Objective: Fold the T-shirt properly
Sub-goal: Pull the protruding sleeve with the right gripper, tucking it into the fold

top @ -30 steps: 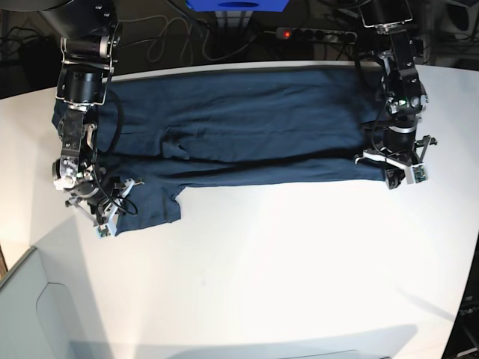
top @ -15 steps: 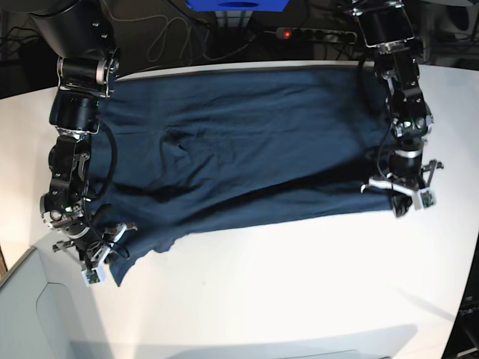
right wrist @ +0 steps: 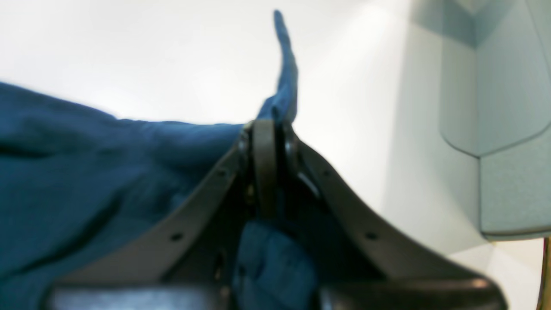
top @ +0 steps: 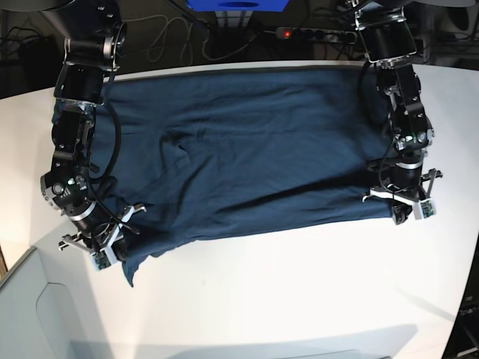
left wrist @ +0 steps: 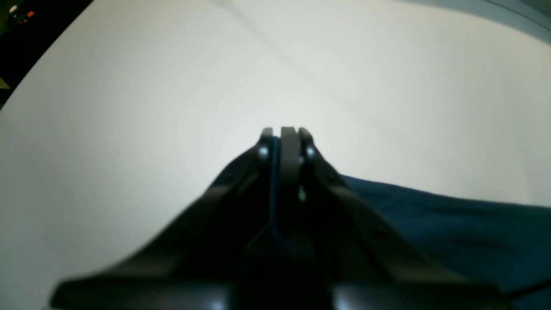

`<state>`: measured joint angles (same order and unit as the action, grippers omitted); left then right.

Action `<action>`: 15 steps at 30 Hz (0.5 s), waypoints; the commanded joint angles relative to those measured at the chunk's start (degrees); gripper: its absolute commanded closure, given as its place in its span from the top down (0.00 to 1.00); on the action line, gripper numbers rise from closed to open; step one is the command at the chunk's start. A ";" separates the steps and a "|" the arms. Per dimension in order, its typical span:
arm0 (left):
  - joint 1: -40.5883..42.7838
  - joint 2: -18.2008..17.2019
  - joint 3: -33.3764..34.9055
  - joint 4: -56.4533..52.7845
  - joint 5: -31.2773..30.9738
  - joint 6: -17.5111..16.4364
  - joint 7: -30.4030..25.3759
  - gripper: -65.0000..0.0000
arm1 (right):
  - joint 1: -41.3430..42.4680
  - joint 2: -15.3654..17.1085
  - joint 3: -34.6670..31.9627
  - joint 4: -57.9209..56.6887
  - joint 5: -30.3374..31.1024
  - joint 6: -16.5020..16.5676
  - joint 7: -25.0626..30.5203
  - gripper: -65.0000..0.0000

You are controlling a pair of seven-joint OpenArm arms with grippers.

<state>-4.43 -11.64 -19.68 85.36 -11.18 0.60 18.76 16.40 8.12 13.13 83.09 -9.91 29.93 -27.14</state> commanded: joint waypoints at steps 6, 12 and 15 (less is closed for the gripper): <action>-0.98 -1.33 -0.32 0.75 -0.12 -0.12 -1.93 0.00 | -2.03 -2.27 -0.07 6.98 0.99 8.26 1.16 0.00; -0.72 -1.33 -0.32 0.75 -0.12 -0.12 -1.93 0.00 | -5.72 -2.80 -0.07 12.16 0.99 10.07 0.98 0.00; -0.63 -1.33 -1.55 0.75 -0.12 -0.21 -1.93 0.00 | -8.01 -2.36 0.19 12.69 0.90 10.07 1.51 0.00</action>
<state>-4.19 -12.16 -20.69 85.21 -11.16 0.40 18.46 7.29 5.26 13.10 94.80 -9.85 38.98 -26.98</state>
